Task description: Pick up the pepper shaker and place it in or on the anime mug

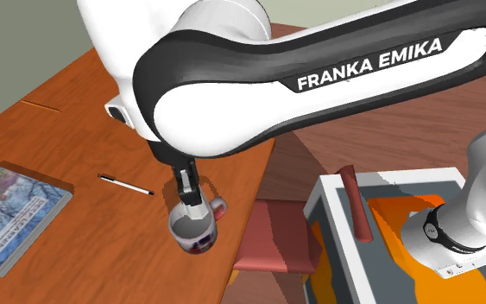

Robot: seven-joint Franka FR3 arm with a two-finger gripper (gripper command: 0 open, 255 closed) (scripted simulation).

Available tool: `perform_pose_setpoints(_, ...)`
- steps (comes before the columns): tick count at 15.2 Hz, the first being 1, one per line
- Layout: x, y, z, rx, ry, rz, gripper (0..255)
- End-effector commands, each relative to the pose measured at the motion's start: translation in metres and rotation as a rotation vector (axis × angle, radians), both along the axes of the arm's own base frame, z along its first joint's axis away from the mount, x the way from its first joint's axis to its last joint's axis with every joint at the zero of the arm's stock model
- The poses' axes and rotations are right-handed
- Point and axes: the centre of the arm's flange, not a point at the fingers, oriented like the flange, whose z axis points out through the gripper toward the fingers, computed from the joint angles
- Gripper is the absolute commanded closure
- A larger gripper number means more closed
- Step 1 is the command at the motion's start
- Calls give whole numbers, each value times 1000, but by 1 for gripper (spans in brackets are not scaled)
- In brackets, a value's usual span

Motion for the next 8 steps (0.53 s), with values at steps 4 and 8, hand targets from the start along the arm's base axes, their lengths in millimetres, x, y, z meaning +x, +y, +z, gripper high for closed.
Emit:
perform_pose_setpoints(4, 0, 0, -20, 0, -1, 0, 255)
perform_pose_setpoints(8, 0, 0, -20, 0, -1, 0, 255)
